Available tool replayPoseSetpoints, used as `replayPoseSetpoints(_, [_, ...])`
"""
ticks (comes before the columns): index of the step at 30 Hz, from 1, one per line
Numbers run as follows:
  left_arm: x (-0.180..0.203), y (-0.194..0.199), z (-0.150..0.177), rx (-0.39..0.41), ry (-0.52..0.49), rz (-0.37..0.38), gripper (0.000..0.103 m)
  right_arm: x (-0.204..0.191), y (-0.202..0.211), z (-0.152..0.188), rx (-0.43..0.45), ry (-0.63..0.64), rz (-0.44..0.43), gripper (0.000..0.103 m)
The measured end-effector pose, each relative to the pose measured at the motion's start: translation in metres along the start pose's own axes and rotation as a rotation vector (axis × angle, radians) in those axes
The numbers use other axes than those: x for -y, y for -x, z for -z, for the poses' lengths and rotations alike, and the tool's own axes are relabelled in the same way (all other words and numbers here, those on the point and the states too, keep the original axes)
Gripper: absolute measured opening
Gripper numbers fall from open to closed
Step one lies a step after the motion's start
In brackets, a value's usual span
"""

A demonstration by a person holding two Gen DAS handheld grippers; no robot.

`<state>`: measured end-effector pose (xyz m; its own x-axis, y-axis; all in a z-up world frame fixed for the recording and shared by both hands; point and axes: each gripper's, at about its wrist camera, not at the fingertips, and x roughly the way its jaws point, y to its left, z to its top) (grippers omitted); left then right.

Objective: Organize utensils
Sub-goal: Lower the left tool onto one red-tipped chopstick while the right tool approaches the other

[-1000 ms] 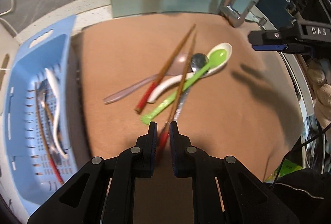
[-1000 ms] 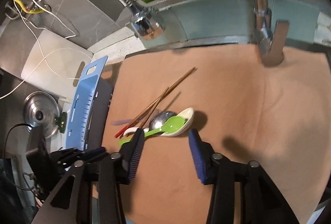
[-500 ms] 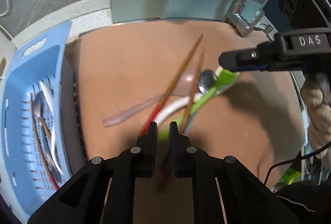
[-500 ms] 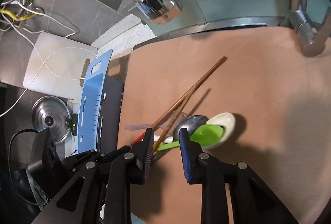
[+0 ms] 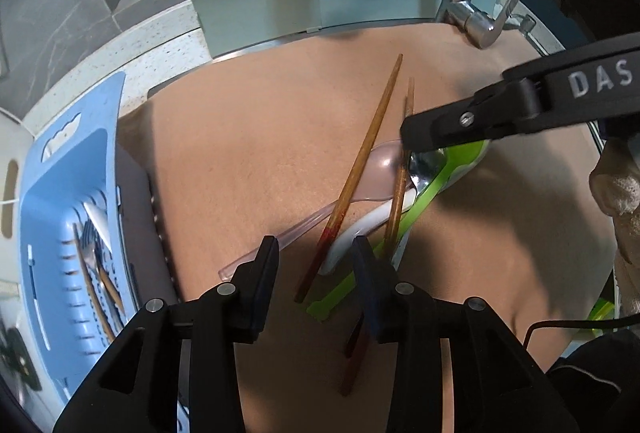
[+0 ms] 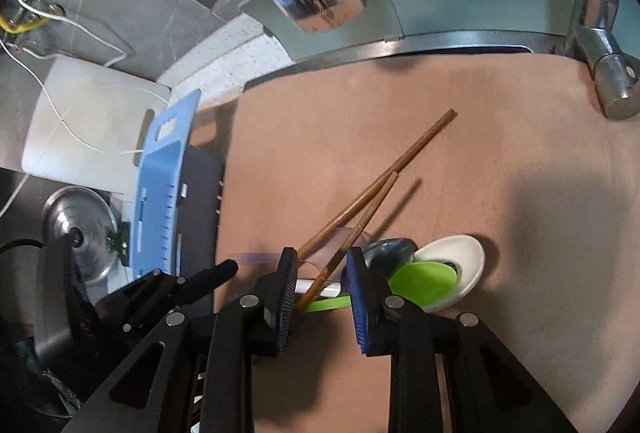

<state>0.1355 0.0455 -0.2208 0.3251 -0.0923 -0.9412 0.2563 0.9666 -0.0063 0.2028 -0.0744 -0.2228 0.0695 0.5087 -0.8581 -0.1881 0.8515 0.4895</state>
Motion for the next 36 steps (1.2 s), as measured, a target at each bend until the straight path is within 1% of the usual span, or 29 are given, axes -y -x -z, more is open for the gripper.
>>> replayPoseSetpoints(5, [0.007, -0.008, -0.004, -0.013, -0.036, -0.007, 0.036, -0.002, -0.010, -0.003, -0.028, 0.001, 0.051, 0.023])
replayPoseSetpoints(6, [0.008, -0.009, -0.004, -0.019, -0.044, -0.006, 0.031, -0.001, -0.013, -0.003, -0.035, -0.002, 0.049, 0.023])
replayPoseSetpoints(7, [0.009, -0.010, -0.004, -0.023, -0.048, -0.003, 0.023, -0.001, -0.014, -0.003, -0.037, -0.003, 0.050, 0.023])
replayPoseSetpoints(8, [0.010, -0.012, -0.004, -0.029, -0.054, 0.004, 0.020, -0.001, -0.015, -0.004, -0.037, -0.002, 0.054, 0.023])
replayPoseSetpoints(10, [0.011, -0.013, -0.004, -0.029, -0.064, 0.000, 0.019, -0.003, -0.016, -0.005, -0.037, 0.001, 0.058, 0.023])
replayPoseSetpoints(11, [0.012, -0.013, -0.004, -0.029, -0.069, -0.003, 0.018, -0.003, -0.016, -0.005, -0.037, -0.001, 0.060, 0.019])
replayPoseSetpoints(13, [0.010, -0.013, -0.005, -0.025, -0.068, -0.005, 0.012, -0.002, -0.018, -0.006, -0.045, -0.009, 0.056, 0.012])
replayPoseSetpoints(16, [0.006, -0.012, -0.004, -0.027, -0.056, 0.007, 0.009, 0.000, -0.021, -0.008, -0.049, -0.027, 0.051, 0.009])
replayPoseSetpoints(18, [0.003, -0.011, -0.003, -0.028, -0.052, 0.008, 0.007, 0.001, -0.023, -0.009, -0.045, -0.034, 0.042, 0.008])
replayPoseSetpoints(20, [-0.001, -0.011, -0.002, -0.029, -0.046, 0.001, 0.007, 0.003, -0.024, -0.011, -0.042, -0.038, 0.044, 0.004])
replayPoseSetpoints(23, [-0.010, -0.008, 0.003, -0.033, -0.038, -0.006, 0.007, 0.005, -0.027, -0.013, -0.050, -0.045, 0.030, 0.004])
replayPoseSetpoints(28, [-0.023, -0.008, 0.011, -0.047, -0.020, -0.010, 0.007, 0.006, -0.030, -0.014, -0.082, -0.065, 0.009, 0.006])
replayPoseSetpoints(31, [-0.022, -0.007, 0.016, -0.059, -0.021, -0.016, 0.007, 0.002, -0.033, -0.013, -0.102, -0.059, 0.009, 0.007])
replayPoseSetpoints(34, [-0.016, -0.003, 0.022, -0.064, -0.029, -0.020, 0.007, -0.003, -0.037, -0.012, -0.122, -0.039, 0.015, 0.011])
replayPoseSetpoints(36, [-0.016, -0.001, 0.024, -0.066, -0.033, -0.024, 0.007, -0.007, -0.041, -0.012, -0.130, -0.021, 0.033, 0.012])
